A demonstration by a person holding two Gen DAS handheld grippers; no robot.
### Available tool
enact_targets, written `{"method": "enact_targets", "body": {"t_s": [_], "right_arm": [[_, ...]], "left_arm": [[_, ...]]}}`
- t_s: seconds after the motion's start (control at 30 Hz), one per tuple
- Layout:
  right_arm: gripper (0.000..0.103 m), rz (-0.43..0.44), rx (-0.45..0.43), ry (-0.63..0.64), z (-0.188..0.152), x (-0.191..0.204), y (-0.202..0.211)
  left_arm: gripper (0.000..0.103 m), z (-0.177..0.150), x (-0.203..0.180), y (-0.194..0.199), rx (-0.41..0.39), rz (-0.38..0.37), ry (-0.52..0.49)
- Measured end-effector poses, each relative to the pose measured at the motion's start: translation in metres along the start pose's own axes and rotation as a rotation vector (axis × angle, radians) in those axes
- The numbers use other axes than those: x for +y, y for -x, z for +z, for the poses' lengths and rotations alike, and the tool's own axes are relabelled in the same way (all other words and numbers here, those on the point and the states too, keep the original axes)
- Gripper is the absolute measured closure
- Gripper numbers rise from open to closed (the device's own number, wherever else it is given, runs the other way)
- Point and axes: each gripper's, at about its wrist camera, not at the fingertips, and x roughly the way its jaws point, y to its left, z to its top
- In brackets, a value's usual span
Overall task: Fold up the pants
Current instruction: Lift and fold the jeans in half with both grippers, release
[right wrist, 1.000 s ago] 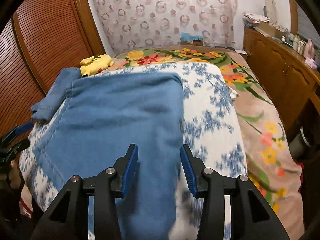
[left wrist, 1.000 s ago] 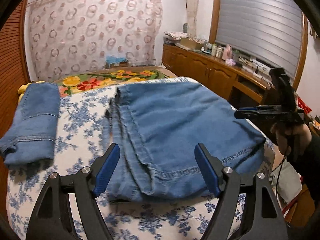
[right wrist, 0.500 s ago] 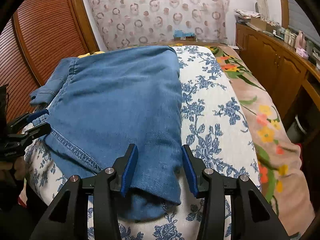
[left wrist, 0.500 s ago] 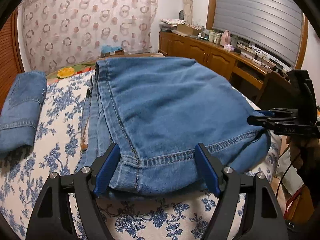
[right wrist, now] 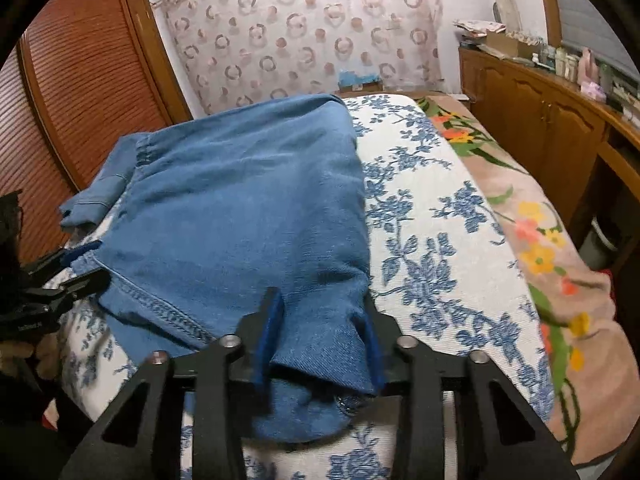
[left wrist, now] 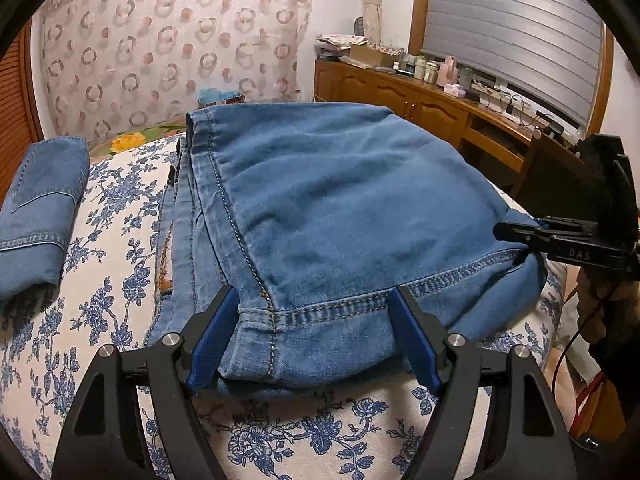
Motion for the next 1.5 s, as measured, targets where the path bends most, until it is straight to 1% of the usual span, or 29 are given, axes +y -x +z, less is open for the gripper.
{"method": "enact_targets", "body": {"t_s": [0.13, 0.23, 0.4, 0.5, 0.6, 0.8, 0.9, 1.03, 1.23, 1.37, 1.5], "right_arm": [[0.083, 0.024, -0.002, -0.005, 0.002, 0.0, 0.004], [0.088, 0.05, -0.04, -0.012, 0.004, 0.005, 0.015], [0.089, 0.12, -0.14, 0.02, 0.02, 0.02, 0.046], [0.09, 0.154, -0.171, 0.069, 0.03, 0.037, 0.055], [0.09, 0.182, -0.182, 0.101, 0.039, 0.05, 0.057], [0.09, 0.238, -0.192, 0.139, 0.054, 0.073, 0.055], [0.09, 0.257, -0.189, 0.183, 0.061, 0.092, 0.048], [0.09, 0.282, -0.174, 0.234, 0.068, 0.115, 0.036], [0.09, 0.336, -0.137, 0.283, 0.076, 0.15, 0.005], [0.09, 0.393, -0.078, 0.275, 0.073, 0.166, -0.019], [0.09, 0.408, -0.024, 0.3, 0.066, 0.179, -0.046]], "left_arm": [[0.025, 0.0, 0.001, -0.001, -0.004, -0.002, 0.011], [0.025, 0.0, 0.003, -0.001, -0.006, -0.002, 0.017], [0.025, 0.001, 0.005, 0.0, -0.004, 0.008, 0.012], [0.025, 0.002, 0.007, 0.002, -0.005, 0.013, 0.023], [0.025, 0.003, 0.01, 0.008, -0.003, 0.013, 0.047], [0.025, 0.006, 0.021, 0.032, -0.044, 0.023, 0.07], [0.025, 0.005, 0.033, 0.045, -0.071, 0.041, 0.091], [0.025, -0.001, 0.056, 0.065, -0.102, 0.087, 0.124], [0.025, -0.012, 0.09, 0.089, -0.143, 0.144, 0.185], [0.025, -0.019, 0.105, 0.105, -0.179, 0.161, 0.219], [0.025, -0.022, 0.113, 0.112, -0.191, 0.182, 0.229]]}}
